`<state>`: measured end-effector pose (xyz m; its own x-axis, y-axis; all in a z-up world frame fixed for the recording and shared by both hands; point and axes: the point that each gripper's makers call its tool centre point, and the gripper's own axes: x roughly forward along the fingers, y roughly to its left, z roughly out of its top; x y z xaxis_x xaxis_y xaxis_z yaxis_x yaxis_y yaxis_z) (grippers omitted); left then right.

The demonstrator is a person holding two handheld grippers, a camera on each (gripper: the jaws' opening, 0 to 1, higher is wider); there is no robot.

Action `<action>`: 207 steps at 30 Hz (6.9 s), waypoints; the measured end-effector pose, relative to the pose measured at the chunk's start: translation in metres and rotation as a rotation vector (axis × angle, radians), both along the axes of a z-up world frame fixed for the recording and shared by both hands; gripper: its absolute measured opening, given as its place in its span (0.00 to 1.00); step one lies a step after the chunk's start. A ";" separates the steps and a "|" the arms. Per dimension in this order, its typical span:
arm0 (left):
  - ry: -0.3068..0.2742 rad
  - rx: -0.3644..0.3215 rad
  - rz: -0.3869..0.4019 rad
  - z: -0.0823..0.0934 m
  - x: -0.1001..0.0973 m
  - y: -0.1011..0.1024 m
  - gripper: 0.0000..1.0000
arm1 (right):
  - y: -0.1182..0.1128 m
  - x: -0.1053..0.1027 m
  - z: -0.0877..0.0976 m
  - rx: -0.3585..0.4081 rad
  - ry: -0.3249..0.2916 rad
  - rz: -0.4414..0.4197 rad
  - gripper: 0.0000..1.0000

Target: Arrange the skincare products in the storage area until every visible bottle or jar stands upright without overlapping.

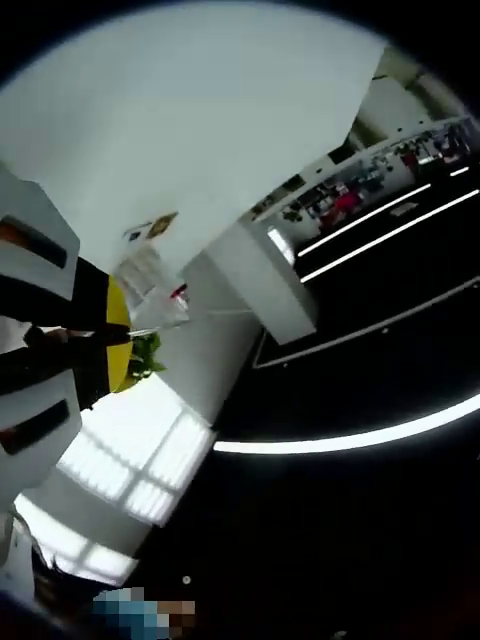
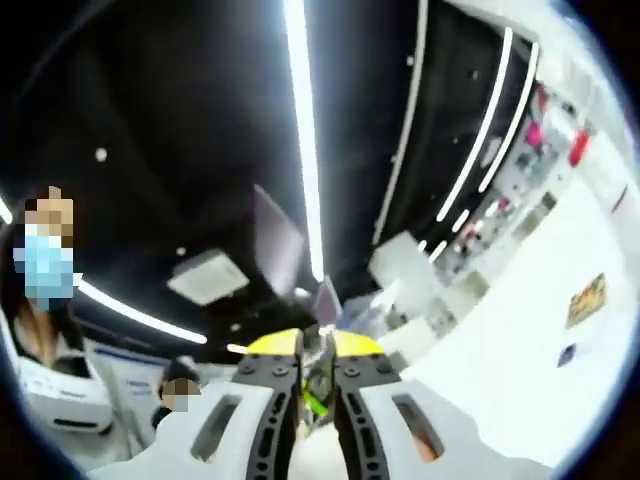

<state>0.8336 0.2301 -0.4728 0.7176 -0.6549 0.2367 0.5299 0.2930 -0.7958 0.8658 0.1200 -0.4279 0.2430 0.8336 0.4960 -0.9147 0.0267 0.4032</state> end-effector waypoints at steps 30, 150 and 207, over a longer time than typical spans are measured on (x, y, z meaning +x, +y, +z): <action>0.419 -0.052 0.090 -0.061 0.115 -0.012 0.02 | -0.009 0.027 -0.014 -0.115 -0.002 -0.157 0.04; 0.179 0.621 0.283 -0.072 0.175 0.003 0.69 | -0.027 0.059 -0.136 -1.022 0.017 -0.432 0.00; -0.193 0.800 0.250 0.022 0.046 0.012 1.00 | -0.107 0.009 -0.064 -0.892 -0.128 -0.663 1.00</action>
<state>0.8801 0.2417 -0.4504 0.8578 -0.5050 -0.0958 0.4799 0.8536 -0.2024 0.8744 0.0132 -0.4921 0.7616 0.6277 -0.1612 -0.6453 0.7574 -0.0996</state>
